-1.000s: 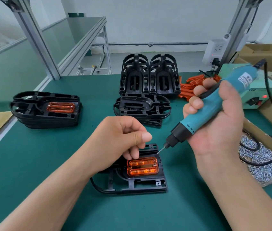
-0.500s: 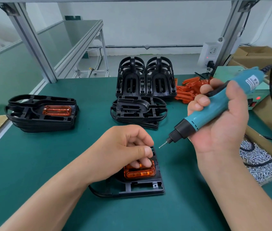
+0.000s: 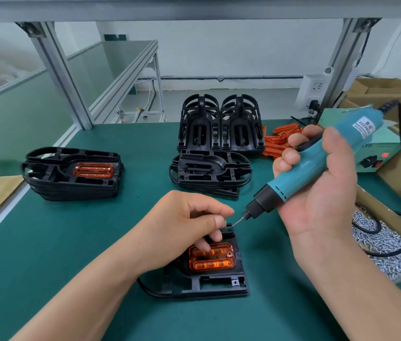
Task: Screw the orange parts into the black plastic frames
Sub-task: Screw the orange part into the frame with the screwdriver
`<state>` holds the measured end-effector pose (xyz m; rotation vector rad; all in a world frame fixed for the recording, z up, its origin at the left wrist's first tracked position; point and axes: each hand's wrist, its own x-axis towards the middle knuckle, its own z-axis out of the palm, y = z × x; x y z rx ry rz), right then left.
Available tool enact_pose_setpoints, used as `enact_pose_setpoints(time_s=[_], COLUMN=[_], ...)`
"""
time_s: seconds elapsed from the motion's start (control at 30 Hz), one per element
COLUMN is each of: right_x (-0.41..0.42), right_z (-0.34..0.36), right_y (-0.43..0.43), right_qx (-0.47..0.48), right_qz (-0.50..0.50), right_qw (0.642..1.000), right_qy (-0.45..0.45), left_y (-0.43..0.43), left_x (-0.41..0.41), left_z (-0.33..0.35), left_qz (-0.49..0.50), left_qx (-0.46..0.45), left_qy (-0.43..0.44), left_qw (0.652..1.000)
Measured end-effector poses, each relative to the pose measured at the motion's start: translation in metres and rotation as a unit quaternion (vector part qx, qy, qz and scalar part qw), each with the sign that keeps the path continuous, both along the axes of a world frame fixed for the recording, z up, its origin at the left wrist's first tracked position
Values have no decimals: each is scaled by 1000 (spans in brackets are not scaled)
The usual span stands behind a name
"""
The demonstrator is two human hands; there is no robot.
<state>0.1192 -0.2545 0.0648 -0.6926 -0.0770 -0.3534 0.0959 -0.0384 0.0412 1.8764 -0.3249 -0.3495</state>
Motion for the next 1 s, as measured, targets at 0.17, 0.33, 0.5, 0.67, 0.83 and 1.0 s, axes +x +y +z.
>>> enact_pose_setpoints(time_s=[0.17,0.33,0.5,0.67,0.83,1.0], right_x=[4,2,-1,-3,-4,-5], right_z=[4,-1,-2,-2,0,-1], right_y=[-4,-4,-2,-1,-1,-1], right_qx=[14,24,15,11,4,-12], right_qz=[-9,0,5,10,12,28], right_qw=[1000,1000,1000,1000,1000,999], right_qy=[-7,-8,-12,-11,-11,-27], left_y=[-3,-7,-10,-11,-12,-12], left_x=[-3,-6,-9,-9,-8,-9], left_z=[-2,-2,-2,-2,-2,-1], left_qz=[-19,-43,-54,-50,-48,-46], left_qx=[-35,-39,-36,-34,-31,-19], left_qy=[0,-4,-13,-20,-18,-13], left_qw=[999,998,998,998,998,999])
